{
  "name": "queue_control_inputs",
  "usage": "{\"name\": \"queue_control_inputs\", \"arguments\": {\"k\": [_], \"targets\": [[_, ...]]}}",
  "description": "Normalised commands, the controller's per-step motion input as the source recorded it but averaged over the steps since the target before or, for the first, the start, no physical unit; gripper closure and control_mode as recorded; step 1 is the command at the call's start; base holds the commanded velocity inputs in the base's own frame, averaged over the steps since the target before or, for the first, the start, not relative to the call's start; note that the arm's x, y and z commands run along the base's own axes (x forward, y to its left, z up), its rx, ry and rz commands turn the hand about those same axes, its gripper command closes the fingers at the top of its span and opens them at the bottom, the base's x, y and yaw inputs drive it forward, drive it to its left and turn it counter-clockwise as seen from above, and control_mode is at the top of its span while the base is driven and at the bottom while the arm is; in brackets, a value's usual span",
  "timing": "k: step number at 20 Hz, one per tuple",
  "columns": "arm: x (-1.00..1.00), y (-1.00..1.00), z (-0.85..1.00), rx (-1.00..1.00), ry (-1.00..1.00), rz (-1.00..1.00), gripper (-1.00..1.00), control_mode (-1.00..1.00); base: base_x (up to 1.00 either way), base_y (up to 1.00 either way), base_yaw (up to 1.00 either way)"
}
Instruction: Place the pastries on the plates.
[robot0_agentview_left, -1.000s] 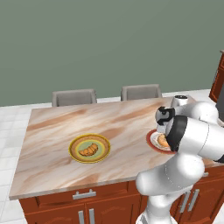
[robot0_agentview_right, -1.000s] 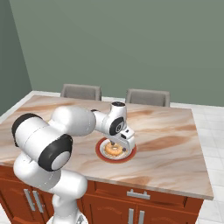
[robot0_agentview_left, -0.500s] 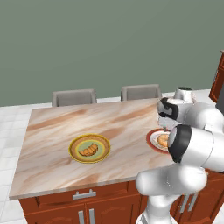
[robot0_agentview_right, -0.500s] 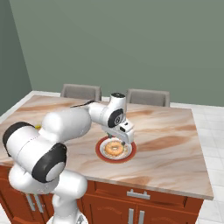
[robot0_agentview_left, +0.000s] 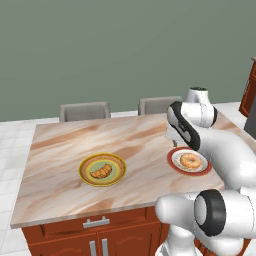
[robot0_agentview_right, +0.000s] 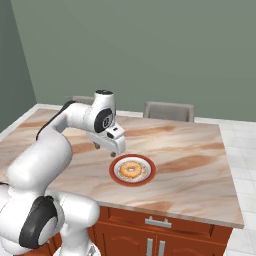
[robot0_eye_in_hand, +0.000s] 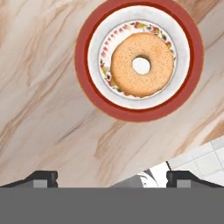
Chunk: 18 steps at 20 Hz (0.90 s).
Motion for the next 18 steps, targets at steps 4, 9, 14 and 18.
{"name": "queue_control_inputs", "arguments": {"k": [4,9,14,18], "targets": [[-0.45,0.94,0.55,0.0,0.07,0.06,-1.0,-1.0,0.0,0.0,0.0],[-0.63,0.44,0.45,0.0,0.01,0.02,-1.0,-1.0,0.0,0.0,0.0],[-0.64,0.3,0.26,0.0,0.0,0.02,-1.0,-1.0,0.0,0.0,0.0],[-0.25,0.25,-0.04,0.0,0.0,0.02,-1.0,-1.0,0.0,0.0,0.0]]}}
